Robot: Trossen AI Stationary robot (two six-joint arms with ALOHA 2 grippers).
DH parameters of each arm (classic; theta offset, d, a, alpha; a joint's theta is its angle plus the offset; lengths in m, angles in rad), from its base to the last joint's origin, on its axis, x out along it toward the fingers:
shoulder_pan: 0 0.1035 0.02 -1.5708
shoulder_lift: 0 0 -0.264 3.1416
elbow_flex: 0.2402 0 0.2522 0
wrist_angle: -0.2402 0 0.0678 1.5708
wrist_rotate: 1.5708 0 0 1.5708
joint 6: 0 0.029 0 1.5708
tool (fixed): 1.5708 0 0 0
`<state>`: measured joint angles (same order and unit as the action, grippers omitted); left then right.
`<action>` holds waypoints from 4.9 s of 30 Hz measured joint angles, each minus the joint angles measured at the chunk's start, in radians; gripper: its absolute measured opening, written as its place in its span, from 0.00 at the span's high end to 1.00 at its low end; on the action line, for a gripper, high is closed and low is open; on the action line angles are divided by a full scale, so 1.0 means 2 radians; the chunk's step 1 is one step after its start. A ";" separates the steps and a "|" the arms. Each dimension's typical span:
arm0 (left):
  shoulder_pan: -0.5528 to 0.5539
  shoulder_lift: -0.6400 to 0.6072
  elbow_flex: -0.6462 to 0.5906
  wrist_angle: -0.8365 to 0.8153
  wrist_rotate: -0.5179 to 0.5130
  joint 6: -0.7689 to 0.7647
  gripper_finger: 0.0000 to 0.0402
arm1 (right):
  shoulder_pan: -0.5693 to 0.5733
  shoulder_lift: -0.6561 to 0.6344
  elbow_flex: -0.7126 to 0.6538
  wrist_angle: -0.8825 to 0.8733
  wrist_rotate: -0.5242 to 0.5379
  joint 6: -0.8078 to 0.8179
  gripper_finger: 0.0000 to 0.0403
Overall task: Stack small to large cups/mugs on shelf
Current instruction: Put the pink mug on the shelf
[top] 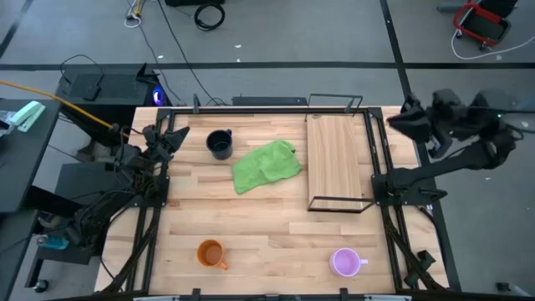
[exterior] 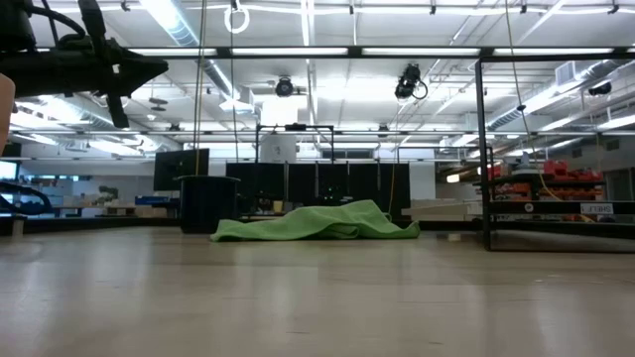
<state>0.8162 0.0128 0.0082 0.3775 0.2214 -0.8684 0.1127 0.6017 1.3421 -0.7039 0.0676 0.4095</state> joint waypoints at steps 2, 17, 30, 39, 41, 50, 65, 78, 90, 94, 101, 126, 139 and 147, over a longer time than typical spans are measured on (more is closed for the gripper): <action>0.000 0.000 0.000 0.000 0.000 0.000 0.93 | 0.000 0.029 0.046 -0.083 -0.032 0.035 0.79; 0.000 0.000 0.000 0.000 0.000 0.000 0.91 | 0.001 0.103 0.112 -0.375 -0.191 0.166 0.79; 0.000 0.000 0.000 0.000 0.000 0.000 0.92 | 0.008 0.159 0.111 -0.296 -0.208 0.115 0.79; 0.000 0.000 0.000 0.000 0.000 0.000 0.90 | 0.160 0.243 0.111 -0.269 -0.177 0.142 0.79; 0.000 0.000 0.000 0.000 0.000 0.000 0.91 | 0.205 0.254 0.111 -0.269 -0.154 0.175 0.79; 0.000 0.000 0.000 0.000 0.000 0.000 0.93 | 0.393 0.294 0.111 -0.297 -0.030 0.356 0.79; 0.000 0.000 0.000 0.000 0.000 0.000 0.93 | 0.443 0.469 0.111 -0.378 0.047 0.357 0.78; 0.000 0.000 0.000 0.000 0.000 0.000 0.91 | 0.378 0.543 0.095 -0.333 0.002 0.309 0.79; 0.000 0.000 0.000 0.000 0.000 0.000 0.92 | 0.339 0.493 -0.028 -0.229 -0.068 0.321 0.81; 0.000 0.000 0.000 0.000 0.000 0.000 0.91 | 0.340 0.483 -0.063 -0.184 -0.074 0.316 0.81; 0.000 0.000 0.000 0.000 0.000 0.000 0.92 | 0.341 0.481 -0.099 -0.149 -0.076 0.293 0.81; 0.000 0.000 0.000 0.000 0.000 0.000 0.93 | 0.341 0.481 -0.151 -0.080 -0.070 0.277 0.81; 0.000 0.000 0.000 0.000 0.000 0.000 0.91 | 0.341 0.481 -0.154 -0.055 -0.072 0.289 0.84; 0.000 0.000 0.000 0.000 0.000 0.000 0.93 | 0.341 0.481 -0.154 -0.056 -0.075 0.304 0.98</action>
<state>0.8161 0.0128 0.0082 0.3775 0.2214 -0.8692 0.7940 1.5645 1.0340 -0.8149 -0.0827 1.0183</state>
